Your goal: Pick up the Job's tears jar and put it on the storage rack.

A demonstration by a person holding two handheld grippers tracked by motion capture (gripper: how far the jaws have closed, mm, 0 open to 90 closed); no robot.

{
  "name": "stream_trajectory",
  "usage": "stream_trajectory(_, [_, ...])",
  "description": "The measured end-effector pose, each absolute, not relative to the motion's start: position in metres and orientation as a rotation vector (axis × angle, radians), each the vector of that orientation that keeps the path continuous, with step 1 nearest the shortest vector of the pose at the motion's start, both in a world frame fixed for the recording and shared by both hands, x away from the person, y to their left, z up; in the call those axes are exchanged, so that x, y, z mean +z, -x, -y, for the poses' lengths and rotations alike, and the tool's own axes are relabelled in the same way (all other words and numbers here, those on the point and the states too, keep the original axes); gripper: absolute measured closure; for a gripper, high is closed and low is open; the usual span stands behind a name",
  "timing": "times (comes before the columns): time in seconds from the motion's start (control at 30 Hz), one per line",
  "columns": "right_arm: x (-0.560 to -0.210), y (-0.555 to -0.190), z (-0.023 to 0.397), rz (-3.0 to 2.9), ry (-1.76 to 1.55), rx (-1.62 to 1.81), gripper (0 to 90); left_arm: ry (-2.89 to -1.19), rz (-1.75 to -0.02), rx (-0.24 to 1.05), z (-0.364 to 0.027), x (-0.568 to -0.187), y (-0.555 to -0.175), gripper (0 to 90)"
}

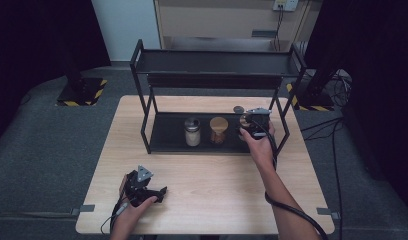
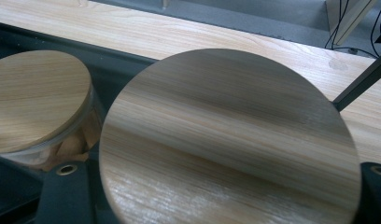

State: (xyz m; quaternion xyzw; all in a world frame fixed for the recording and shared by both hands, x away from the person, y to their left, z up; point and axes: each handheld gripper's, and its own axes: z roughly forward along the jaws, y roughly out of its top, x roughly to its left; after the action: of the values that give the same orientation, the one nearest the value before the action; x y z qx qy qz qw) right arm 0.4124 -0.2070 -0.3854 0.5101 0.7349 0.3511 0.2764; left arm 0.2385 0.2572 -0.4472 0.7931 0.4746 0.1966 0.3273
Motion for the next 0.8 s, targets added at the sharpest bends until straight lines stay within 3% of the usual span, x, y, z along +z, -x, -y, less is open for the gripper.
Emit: stream_trajectory(0.8, [-0.396, -0.425, 0.206, -1.916, -1.421, 0.951, 25.9, -2.076, -1.243, 0.517, -0.257, -0.447, -0.238, 0.0])
